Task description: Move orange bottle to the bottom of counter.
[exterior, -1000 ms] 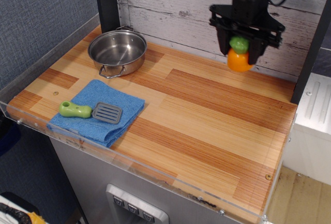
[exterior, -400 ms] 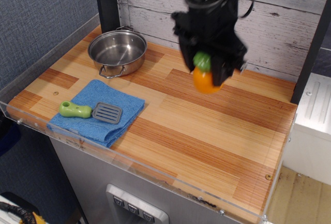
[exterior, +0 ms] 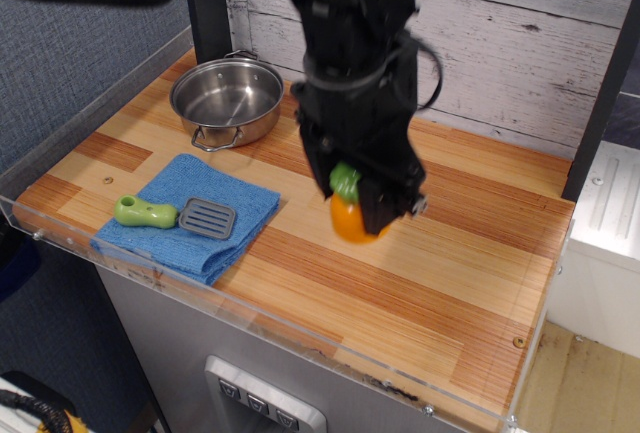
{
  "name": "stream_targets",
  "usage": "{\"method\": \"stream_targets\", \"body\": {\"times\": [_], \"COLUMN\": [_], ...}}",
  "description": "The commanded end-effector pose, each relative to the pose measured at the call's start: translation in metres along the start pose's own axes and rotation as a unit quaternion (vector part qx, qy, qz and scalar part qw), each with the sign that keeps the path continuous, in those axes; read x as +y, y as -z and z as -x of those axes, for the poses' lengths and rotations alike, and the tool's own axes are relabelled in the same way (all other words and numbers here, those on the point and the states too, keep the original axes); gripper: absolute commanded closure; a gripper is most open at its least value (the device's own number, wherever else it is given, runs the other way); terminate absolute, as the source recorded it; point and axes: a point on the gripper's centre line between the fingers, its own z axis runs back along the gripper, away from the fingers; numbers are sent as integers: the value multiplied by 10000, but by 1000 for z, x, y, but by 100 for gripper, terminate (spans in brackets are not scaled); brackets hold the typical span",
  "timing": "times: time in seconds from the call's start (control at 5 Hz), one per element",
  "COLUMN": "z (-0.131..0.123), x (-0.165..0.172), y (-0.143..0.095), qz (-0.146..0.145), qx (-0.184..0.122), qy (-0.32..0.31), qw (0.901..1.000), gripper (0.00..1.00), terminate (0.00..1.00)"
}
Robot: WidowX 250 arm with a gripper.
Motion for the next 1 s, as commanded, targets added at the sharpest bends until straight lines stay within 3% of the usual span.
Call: {"method": "stream_targets", "body": {"times": [0.0,0.4,0.8], "z": [-5,5,19], "x": [9,-1,-14], "y": [15,36,40], "qz": [-43,8,122], "qx": [-19,200,285], "qy": [43,-142,-237], "qw": [10000,9997,9992], "gripper": [100,100,100], "terminate": [0,0,0]}}
